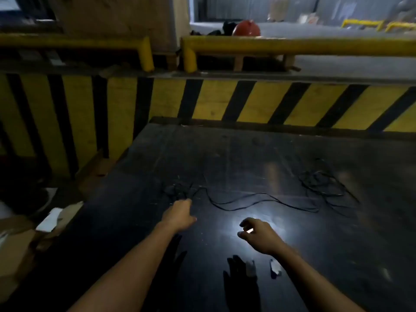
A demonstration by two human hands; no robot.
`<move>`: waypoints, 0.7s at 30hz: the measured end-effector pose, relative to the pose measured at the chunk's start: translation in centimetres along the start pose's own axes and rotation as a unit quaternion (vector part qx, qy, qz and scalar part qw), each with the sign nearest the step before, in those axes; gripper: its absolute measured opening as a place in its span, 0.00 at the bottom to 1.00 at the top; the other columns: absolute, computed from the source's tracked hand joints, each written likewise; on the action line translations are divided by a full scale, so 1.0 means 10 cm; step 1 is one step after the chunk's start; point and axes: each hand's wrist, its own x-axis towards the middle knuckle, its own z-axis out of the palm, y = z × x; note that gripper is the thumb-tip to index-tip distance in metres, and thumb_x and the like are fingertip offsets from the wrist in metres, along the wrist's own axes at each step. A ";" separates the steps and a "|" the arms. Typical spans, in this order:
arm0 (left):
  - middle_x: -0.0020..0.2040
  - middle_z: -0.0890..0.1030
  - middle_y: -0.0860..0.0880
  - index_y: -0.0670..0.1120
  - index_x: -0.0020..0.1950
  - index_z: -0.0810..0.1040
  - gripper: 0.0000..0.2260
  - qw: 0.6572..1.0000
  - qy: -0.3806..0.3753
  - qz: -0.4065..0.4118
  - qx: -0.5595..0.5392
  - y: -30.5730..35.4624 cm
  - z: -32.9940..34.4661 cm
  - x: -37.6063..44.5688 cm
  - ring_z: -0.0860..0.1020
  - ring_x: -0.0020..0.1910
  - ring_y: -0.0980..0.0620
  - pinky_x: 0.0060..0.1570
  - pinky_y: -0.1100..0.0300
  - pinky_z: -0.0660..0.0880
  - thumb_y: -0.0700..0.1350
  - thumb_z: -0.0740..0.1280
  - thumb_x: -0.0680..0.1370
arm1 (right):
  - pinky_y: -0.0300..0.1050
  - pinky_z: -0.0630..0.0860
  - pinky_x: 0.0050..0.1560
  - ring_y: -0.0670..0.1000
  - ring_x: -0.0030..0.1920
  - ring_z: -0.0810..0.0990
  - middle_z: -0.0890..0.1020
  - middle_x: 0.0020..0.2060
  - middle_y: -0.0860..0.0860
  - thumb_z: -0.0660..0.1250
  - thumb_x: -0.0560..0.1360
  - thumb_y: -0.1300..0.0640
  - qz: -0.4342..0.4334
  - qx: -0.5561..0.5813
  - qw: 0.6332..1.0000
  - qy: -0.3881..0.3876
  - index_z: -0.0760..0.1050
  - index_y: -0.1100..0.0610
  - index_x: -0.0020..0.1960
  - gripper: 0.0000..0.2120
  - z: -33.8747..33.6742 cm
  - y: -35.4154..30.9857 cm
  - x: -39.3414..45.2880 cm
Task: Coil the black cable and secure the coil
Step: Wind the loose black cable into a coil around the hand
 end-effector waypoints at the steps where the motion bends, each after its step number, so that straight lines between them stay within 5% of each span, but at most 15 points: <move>1: 0.61 0.76 0.43 0.44 0.62 0.72 0.20 1.000 0.026 -0.013 -0.001 -0.02 -0.04 0.07 0.76 0.56 0.44 0.54 0.50 0.76 0.49 0.68 0.73 | 0.37 0.70 0.48 0.52 0.55 0.79 0.79 0.59 0.54 0.67 0.74 0.52 -0.011 0.007 1.000 -0.003 0.74 0.56 0.62 0.19 0.04 -0.02 0.18; 4: 0.61 0.74 0.43 0.43 0.63 0.71 0.20 0.995 0.082 -0.061 0.003 -0.13 -0.13 0.32 0.75 0.58 0.44 0.53 0.50 0.75 0.48 0.68 0.74 | 0.43 0.72 0.54 0.55 0.57 0.79 0.78 0.61 0.56 0.66 0.73 0.55 -0.073 -0.015 0.997 -0.016 0.73 0.59 0.62 0.19 0.13 -0.24 0.68; 7: 0.61 0.77 0.42 0.42 0.63 0.73 0.19 0.993 0.054 -0.099 -0.027 -0.33 -0.20 0.57 0.77 0.56 0.44 0.52 0.52 0.76 0.46 0.68 0.74 | 0.45 0.72 0.53 0.58 0.56 0.78 0.78 0.59 0.57 0.65 0.72 0.59 -0.160 -0.041 0.986 -0.013 0.72 0.60 0.59 0.16 0.20 -0.56 1.20; 11: 0.61 0.79 0.43 0.44 0.63 0.73 0.19 0.991 0.036 -0.121 -0.054 -0.54 -0.17 0.86 0.78 0.56 0.43 0.54 0.52 0.77 0.44 0.69 0.73 | 0.54 0.72 0.62 0.61 0.64 0.73 0.71 0.67 0.57 0.62 0.71 0.63 -0.265 -0.055 0.962 -0.018 0.70 0.59 0.65 0.22 0.22 -1.04 1.79; 16: 0.62 0.78 0.43 0.46 0.64 0.71 0.20 0.993 0.060 -0.095 -0.027 -0.58 0.03 1.14 0.77 0.58 0.43 0.55 0.50 0.76 0.45 0.69 0.73 | 0.56 0.71 0.64 0.63 0.66 0.71 0.65 0.70 0.59 0.61 0.72 0.62 -0.215 -0.131 0.961 -0.111 0.63 0.60 0.69 0.25 0.47 -0.95 2.20; 21: 0.53 0.82 0.39 0.43 0.51 0.78 0.10 0.994 0.059 -0.087 0.011 -0.46 0.17 1.25 0.78 0.51 0.38 0.46 0.53 0.73 0.46 0.60 0.79 | 0.48 0.72 0.59 0.61 0.60 0.75 0.74 0.61 0.61 0.61 0.73 0.66 -0.195 -0.119 0.971 -0.066 0.71 0.64 0.62 0.17 0.50 -0.67 2.13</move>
